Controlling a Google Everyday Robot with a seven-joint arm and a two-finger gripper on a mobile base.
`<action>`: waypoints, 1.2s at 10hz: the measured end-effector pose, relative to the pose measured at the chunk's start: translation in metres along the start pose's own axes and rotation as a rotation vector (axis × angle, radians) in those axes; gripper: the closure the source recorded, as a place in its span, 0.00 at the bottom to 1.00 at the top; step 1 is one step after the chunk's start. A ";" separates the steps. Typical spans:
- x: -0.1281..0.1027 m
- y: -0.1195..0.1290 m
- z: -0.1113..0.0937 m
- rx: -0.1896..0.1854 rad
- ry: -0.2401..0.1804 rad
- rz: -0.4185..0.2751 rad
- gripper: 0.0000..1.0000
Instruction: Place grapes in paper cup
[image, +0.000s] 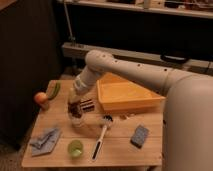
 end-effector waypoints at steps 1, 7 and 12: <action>0.000 0.000 0.003 -0.005 -0.001 -0.003 1.00; 0.005 -0.015 0.018 0.003 -0.008 0.015 1.00; 0.006 -0.025 0.033 0.004 -0.002 0.036 0.71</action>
